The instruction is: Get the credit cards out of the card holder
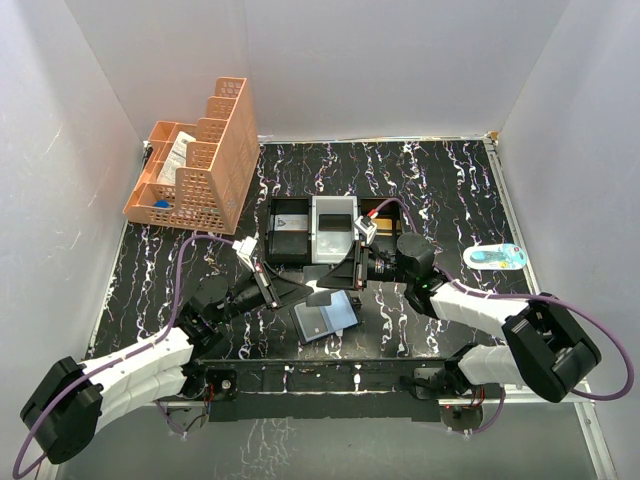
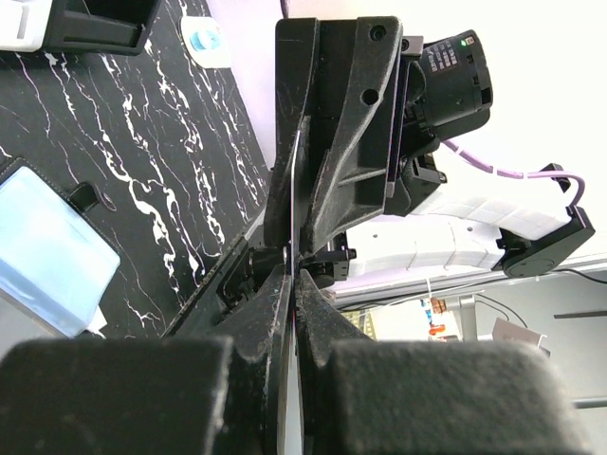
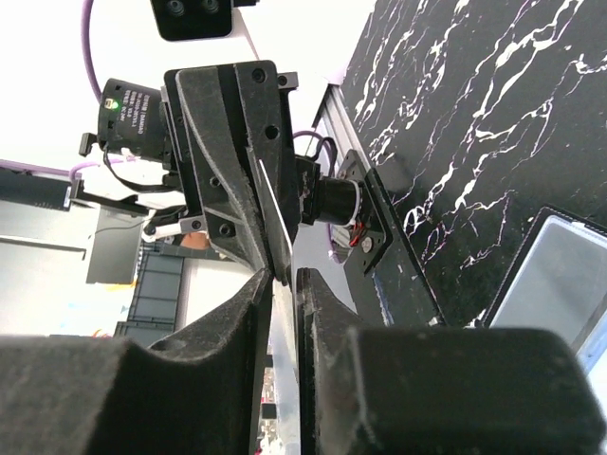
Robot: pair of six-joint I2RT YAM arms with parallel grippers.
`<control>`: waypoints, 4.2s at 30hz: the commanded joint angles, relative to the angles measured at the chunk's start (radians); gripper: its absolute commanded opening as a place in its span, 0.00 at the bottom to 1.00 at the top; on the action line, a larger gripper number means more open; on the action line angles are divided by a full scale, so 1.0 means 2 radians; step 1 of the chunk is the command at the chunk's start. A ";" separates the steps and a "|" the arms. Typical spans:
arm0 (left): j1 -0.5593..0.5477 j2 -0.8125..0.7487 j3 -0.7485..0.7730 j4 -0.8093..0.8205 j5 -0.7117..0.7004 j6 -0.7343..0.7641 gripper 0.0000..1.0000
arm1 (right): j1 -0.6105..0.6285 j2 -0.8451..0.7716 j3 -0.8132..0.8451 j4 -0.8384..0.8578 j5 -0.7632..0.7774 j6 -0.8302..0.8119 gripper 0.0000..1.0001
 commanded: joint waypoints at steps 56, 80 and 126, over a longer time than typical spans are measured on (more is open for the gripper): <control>0.003 -0.002 0.324 -0.671 -0.336 0.240 0.99 | 0.008 -0.126 0.090 -0.296 0.198 -0.284 0.00; 0.165 -0.078 0.282 -0.649 -0.335 0.369 0.99 | 0.079 -0.123 0.164 -0.438 0.344 -0.739 0.00; 0.165 -0.079 0.287 -0.659 -0.357 0.365 0.99 | 0.029 0.297 0.387 -0.338 0.480 -0.986 0.00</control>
